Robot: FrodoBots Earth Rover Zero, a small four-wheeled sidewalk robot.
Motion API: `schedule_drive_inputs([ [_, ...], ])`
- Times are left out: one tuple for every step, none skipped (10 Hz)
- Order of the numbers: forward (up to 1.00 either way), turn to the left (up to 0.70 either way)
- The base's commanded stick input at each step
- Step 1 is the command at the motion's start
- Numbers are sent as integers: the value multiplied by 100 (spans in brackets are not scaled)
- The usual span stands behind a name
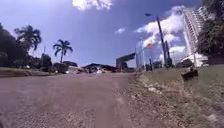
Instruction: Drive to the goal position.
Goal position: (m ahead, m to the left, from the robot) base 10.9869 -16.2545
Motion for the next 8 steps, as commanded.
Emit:
schedule_drive_inputs([
  [70,35],
  [70,35],
  [70,28],
  [70,10],
  [70,0],
  [70,0],
  [70,0],
  [70,0],
])
